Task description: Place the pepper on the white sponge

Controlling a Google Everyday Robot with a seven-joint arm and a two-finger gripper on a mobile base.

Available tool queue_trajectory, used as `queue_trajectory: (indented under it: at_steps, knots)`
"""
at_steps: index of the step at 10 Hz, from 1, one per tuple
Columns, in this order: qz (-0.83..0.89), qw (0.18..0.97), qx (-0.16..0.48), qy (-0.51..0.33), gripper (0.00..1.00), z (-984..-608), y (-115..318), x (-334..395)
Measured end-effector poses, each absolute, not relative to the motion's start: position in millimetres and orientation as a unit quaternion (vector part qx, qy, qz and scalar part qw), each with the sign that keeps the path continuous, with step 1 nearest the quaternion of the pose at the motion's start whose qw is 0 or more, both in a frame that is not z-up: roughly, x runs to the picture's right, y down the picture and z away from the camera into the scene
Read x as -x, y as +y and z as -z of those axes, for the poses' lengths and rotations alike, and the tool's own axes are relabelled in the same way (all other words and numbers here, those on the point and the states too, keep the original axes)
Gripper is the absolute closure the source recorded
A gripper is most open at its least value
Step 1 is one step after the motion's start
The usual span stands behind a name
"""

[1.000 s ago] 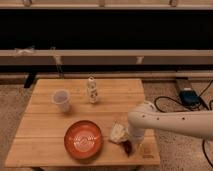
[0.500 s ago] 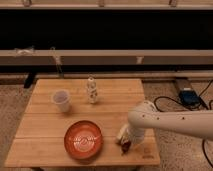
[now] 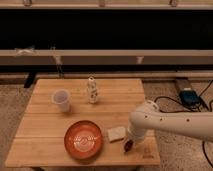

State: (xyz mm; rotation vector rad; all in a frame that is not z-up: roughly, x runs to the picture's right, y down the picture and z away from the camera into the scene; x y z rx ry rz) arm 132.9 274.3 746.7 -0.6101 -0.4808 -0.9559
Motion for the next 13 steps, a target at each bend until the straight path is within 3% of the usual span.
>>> queue_trajectory:
  at_steps: [4,8,10,13]
  knots:
    - [0.44,0.835,0.24,-0.227,1.0,-737.8,237.9,-117.8]
    - [0.459,0.817,0.233,-0.258,1.0,-754.4,230.9,-78.1]
    - [0.465,0.81,0.232,-0.272,0.9,-759.5,231.1,-65.2]
    - [0.466,0.804,0.232,-0.288,0.61,-757.9,232.2,-56.5]
